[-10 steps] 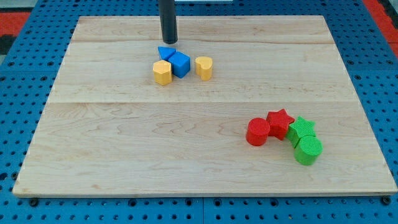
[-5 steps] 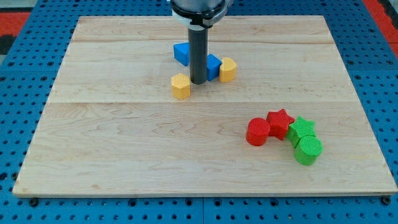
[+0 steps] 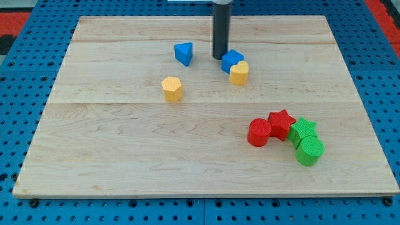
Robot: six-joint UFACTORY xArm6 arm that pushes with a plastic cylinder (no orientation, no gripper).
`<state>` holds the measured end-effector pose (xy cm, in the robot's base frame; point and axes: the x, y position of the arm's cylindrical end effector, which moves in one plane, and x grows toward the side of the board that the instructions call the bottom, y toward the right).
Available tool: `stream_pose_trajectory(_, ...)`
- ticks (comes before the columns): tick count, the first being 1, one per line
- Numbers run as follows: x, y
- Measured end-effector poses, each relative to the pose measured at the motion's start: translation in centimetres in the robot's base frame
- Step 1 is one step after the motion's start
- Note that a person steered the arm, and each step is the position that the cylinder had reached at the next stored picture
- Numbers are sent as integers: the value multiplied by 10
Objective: Push the yellow heart along with the blue cube into the group of blocks
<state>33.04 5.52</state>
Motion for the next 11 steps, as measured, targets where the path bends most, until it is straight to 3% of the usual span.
stream_pose_trajectory(1, 72, 58)
stream_pose_trajectory(2, 108, 85)
stream_pose_trajectory(4, 152, 53)
stream_pose_trajectory(5, 115, 33)
stream_pose_trajectory(6, 83, 63)
stream_pose_trajectory(7, 92, 119)
stream_pose_trajectory(8, 139, 83)
stream_pose_trajectory(9, 91, 72)
stream_pose_trajectory(10, 12, 64)
stream_pose_trajectory(11, -54, -8)
